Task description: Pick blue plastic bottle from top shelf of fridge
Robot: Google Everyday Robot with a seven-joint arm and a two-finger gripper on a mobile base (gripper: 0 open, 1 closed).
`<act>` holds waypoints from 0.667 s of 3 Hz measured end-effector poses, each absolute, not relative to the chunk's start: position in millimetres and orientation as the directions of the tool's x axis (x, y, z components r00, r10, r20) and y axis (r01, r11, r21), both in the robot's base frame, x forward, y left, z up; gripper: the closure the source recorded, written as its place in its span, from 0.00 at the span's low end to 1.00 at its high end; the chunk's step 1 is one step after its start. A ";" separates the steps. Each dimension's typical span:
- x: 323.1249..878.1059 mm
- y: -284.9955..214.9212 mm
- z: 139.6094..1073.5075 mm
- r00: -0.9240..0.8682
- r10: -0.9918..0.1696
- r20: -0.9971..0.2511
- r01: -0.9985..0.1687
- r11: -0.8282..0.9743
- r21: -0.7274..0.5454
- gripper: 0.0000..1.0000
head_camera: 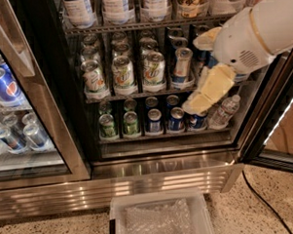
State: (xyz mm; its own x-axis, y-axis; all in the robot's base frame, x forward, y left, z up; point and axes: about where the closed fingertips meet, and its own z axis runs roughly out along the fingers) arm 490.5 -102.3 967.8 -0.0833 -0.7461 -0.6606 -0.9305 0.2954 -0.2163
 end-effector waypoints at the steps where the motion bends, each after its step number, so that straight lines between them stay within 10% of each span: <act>1: 486.8 -84.6 978.6 -0.081 -0.696 -0.713 -0.938 0.295 -0.182 0.00; 2: 486.9 -84.4 978.5 -0.080 -0.696 -0.714 -0.938 0.295 -0.182 0.00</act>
Offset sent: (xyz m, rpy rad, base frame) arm -0.0023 0.0177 0.0100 0.0746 0.0104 0.0153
